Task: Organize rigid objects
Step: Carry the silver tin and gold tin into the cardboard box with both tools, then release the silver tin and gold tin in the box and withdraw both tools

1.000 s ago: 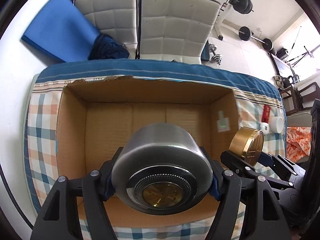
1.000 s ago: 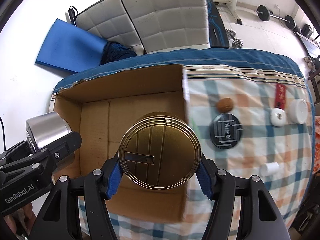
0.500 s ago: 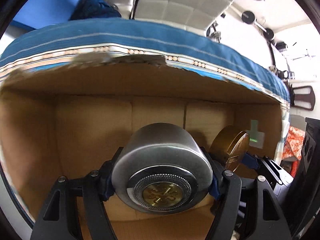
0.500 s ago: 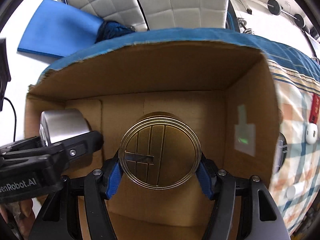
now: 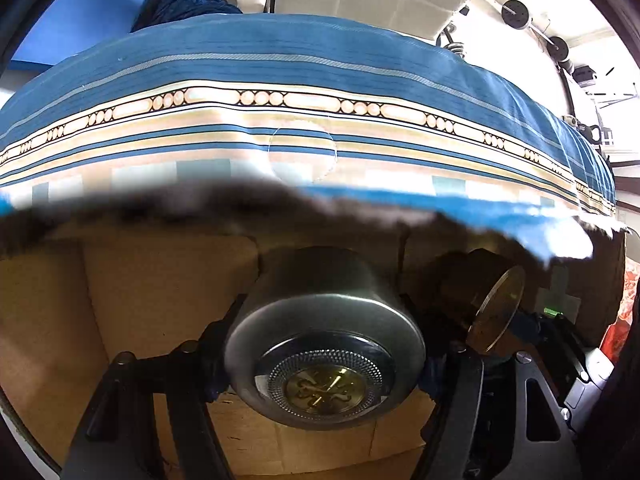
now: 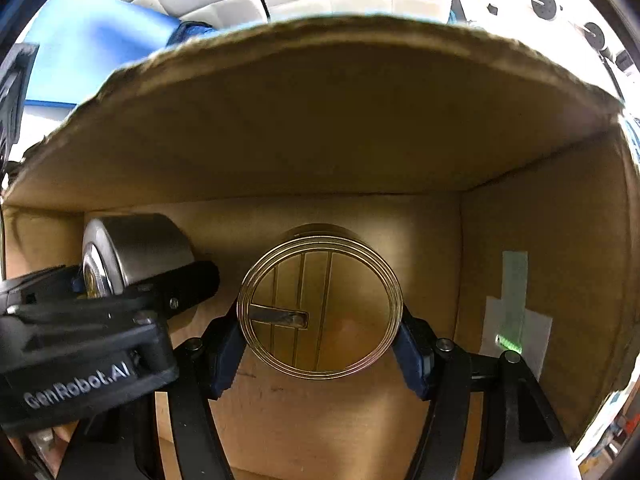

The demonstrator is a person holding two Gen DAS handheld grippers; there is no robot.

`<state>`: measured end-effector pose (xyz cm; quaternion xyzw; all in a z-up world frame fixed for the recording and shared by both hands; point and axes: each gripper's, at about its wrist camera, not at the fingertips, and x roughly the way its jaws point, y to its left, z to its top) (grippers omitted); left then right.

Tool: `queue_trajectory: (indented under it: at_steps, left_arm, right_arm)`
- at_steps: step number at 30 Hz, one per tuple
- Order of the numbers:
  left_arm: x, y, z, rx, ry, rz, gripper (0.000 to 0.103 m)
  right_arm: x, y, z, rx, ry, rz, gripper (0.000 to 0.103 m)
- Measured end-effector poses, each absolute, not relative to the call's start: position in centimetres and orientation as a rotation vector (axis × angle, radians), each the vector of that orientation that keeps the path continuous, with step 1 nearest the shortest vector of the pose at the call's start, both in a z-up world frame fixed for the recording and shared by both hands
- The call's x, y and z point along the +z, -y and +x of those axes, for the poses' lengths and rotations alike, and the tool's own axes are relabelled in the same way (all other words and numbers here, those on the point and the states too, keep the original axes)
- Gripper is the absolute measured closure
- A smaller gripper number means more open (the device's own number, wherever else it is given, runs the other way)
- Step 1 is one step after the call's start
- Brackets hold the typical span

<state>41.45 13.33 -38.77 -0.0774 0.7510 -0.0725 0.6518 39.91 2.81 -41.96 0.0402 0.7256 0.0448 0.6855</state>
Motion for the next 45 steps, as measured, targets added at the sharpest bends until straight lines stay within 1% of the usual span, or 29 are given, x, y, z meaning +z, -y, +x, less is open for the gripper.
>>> queue_trajectory:
  at_steps: [9,11,12,19,21,23,24,25,26,27,36,45]
  left_arm:
    - [-38.0,-13.6,42.3,-0.124,-1.726,-0.175,0.032]
    - [-37.3,-13.7,42.2,-0.119,-1.714,-0.172,0.028]
    - [-36.9,-13.8,42.1,-0.119,-1.709,-0.168,0.028]
    - [-33.7,-15.3,41.3,-0.085,-1.655,-0.146,0.010]
    - [-32.8,-15.8,40.9,-0.080,-1.641,-0.152,0.010]
    - [-31.8,-16.3,40.4,-0.075,-1.620,-0.157,0.010]
    - [-31.4,-16.5,40.1,-0.073,-1.612,-0.160,0.010]
    - [-31.1,-16.5,39.6,-0.071,-1.606,-0.160,0.008]
    - [-30.8,-16.3,39.3,-0.066,-1.598,-0.158,0.000]
    - [-30.7,-16.2,39.0,-0.062,-1.590,-0.157,0.000]
    - [-27.7,-17.3,34.6,-0.062,-1.512,-0.183,0.000]
    - [-23.1,-17.2,30.1,-0.045,-1.406,-0.154,0.000]
  right_arm:
    - [-42.7,-3.0,40.2,0.079,-1.674,0.127,0.034]
    - [-42.4,-3.0,40.6,0.077,-1.680,0.137,0.033]
    - [-42.3,-2.9,40.6,0.078,-1.682,0.141,0.033]
    - [-40.8,-3.1,39.4,0.089,-1.674,0.154,0.016]
    - [-40.2,-3.2,39.0,0.085,-1.669,0.145,0.013]
    - [-39.2,-3.4,38.9,0.086,-1.661,0.135,0.009]
    - [-38.9,-3.5,38.6,0.089,-1.658,0.133,0.008]
    - [-38.6,-3.5,38.4,0.087,-1.655,0.129,0.006]
    - [-38.2,-3.5,38.5,0.087,-1.648,0.126,0.003]
    - [-37.7,-3.5,38.2,0.085,-1.639,0.126,0.000]
    - [-34.4,-3.6,35.4,0.072,-1.598,0.064,0.000]
    - [-28.7,-2.7,29.5,0.070,-1.512,-0.008,0.000]
